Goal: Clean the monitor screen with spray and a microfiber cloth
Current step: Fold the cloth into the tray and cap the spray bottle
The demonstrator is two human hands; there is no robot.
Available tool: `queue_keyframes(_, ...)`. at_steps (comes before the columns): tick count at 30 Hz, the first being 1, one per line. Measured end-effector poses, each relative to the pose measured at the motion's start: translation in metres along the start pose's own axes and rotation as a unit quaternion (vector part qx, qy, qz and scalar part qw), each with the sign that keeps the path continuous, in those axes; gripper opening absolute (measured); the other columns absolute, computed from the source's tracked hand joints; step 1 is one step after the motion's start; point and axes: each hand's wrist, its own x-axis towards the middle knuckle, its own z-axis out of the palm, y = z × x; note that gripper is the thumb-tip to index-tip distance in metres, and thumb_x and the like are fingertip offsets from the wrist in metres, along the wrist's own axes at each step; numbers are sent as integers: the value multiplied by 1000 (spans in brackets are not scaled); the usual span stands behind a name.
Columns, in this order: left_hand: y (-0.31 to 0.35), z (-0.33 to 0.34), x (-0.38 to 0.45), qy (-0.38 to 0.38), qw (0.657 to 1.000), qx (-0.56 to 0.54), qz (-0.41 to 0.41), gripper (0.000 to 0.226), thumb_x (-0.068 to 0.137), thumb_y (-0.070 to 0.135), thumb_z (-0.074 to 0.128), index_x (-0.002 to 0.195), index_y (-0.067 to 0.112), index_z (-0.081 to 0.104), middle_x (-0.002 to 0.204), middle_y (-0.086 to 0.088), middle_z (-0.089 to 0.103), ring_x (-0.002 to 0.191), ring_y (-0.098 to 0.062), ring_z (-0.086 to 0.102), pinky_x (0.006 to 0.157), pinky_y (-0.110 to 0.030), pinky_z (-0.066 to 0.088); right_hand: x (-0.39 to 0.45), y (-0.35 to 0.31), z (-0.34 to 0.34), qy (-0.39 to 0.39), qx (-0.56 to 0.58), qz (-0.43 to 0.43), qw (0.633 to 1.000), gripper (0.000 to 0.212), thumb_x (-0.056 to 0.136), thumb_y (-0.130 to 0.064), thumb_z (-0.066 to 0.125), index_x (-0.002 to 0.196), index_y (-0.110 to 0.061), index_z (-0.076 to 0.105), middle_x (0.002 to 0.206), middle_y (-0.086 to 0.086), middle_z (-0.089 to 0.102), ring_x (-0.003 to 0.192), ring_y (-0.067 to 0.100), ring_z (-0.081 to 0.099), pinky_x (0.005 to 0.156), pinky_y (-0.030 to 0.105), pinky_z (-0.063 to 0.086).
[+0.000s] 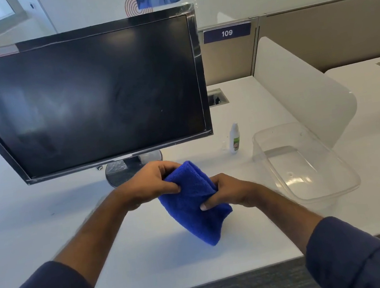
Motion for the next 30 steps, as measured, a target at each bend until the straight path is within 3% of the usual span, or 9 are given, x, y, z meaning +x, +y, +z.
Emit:
queue_keyframes(3, -4, -11, 5, 47, 999, 10, -1, 44, 69, 3, 62, 103, 29, 74, 102, 1, 76, 100, -23, 70, 86, -39, 58, -3, -1, 4, 22, 19, 9, 1000, 36, 73, -20, 84, 106, -14, 72, 106, 9, 74, 101, 32, 70, 89, 49, 57)
queue_keyframes(6, -17, -12, 13, 114, 992, -44, -19, 51, 78, -1, 67, 114, 34, 68, 117, 3, 72, 107, -16, 68, 86, -31, 56, -7, -8, 9, 60, 58, -2, 996, 35, 79, -18, 79, 113, -19, 68, 110, 1, 74, 101, 21, 71, 87, 37, 59)
queue_keyframes(9, -32, 0, 17, 243, 967, -38, -72, 65, 84, 15, 76, 141, 28, 48, 143, 3, 52, 123, -15, 53, 90, -30, 45, -9, -15, 15, 110, 43, 20, 993, 35, 85, -22, 72, 118, -24, 61, 113, -5, 71, 104, 18, 67, 90, 36, 57)
queue_keyframes(12, -46, 24, 14, 311, 937, -82, -135, 67, 87, 29, 74, 144, 21, 40, 148, -7, 46, 125, -25, 50, 93, -36, 45, -12, -19, 19, 145, 28, 50, 988, 33, 86, -25, 68, 117, -26, 57, 112, -4, 68, 103, 18, 65, 89, 36, 56)
queue_keyframes(14, -53, 42, 7, 296, 921, -165, -194, 61, 88, 35, 72, 139, 22, 41, 143, -10, 49, 120, -28, 53, 97, -41, 48, -16, -24, 22, 165, 42, 57, 984, 31, 87, -23, 66, 116, -28, 56, 112, -5, 67, 102, 17, 64, 85, 33, 56)
queue_keyframes(16, -59, 57, 0, 218, 909, -260, -240, 55, 90, 39, 68, 135, 22, 42, 139, -12, 50, 115, -32, 58, 92, -46, 53, -18, -28, 24, 179, 59, 63, 980, 36, 87, -20, 63, 122, -27, 54, 116, -4, 66, 104, 19, 64, 87, 36, 57)
queue_keyframes(19, -60, 68, -3, 105, 893, -386, -207, 40, 94, 32, 62, 128, 22, 44, 128, -14, 61, 105, -35, 69, 78, -44, 59, -25, -30, 26, 194, 94, 66, 974, 45, 83, -13, 57, 127, -21, 52, 119, 6, 64, 108, 30, 63, 92, 43, 54)
queue_keyframes(23, -45, 81, 5, 138, 917, -342, -152, 26, 92, 10, 56, 114, 24, 56, 119, -14, 65, 98, -29, 65, 68, -35, 55, -39, -28, 21, 202, 130, 59, 969, 45, 77, -2, 49, 121, -11, 56, 121, 23, 61, 103, 36, 61, 82, 45, 50)
queue_keyframes(30, -4, 99, 30, 163, 938, -303, -48, 45, 83, -5, 57, 111, 29, 70, 121, 3, 65, 105, -24, 66, 71, -29, 56, -65, -28, -19, 206, 87, 9, 975, 57, 79, 2, 44, 127, -28, 53, 116, 8, 67, 108, 32, 64, 90, 49, 55)
